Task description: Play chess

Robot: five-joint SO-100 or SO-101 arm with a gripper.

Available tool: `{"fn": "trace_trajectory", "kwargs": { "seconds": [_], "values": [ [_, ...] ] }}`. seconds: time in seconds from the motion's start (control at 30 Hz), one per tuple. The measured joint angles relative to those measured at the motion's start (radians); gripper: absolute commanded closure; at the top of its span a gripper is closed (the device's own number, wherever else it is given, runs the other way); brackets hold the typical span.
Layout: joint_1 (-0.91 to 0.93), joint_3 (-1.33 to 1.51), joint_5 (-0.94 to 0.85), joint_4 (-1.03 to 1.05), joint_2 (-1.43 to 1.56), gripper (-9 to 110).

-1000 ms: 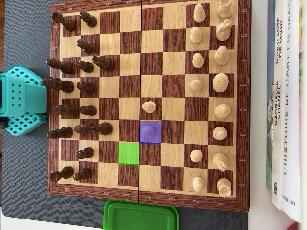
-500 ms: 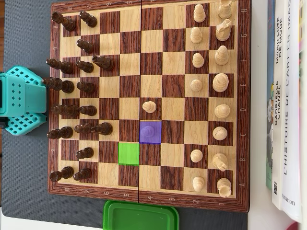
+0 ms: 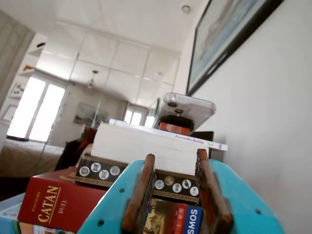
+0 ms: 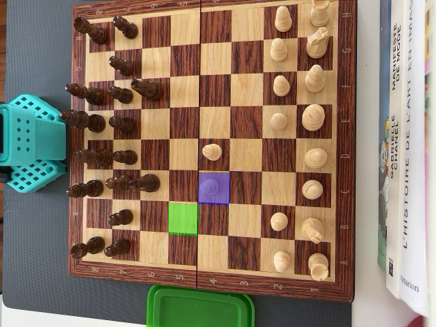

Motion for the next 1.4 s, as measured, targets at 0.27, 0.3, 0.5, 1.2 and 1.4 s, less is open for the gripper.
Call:
{"fn": "trace_trajectory", "kwargs": {
  "seconds": [0.27, 0.3, 0.5, 1.2, 1.4],
  "values": [
    [0.000, -0.152, -0.055, 0.538, 0.000, 88],
    [0.000, -0.163, -0.055, 0.607, -0.005, 88],
    [0.000, -0.276, -0.055, 0.997, -0.161, 88],
    [0.129, -0.916, -0.055, 1.695, -1.078, 88],
    [0.129, -1.121, 0.005, 1.784, -1.342, 88]
  ]
}}
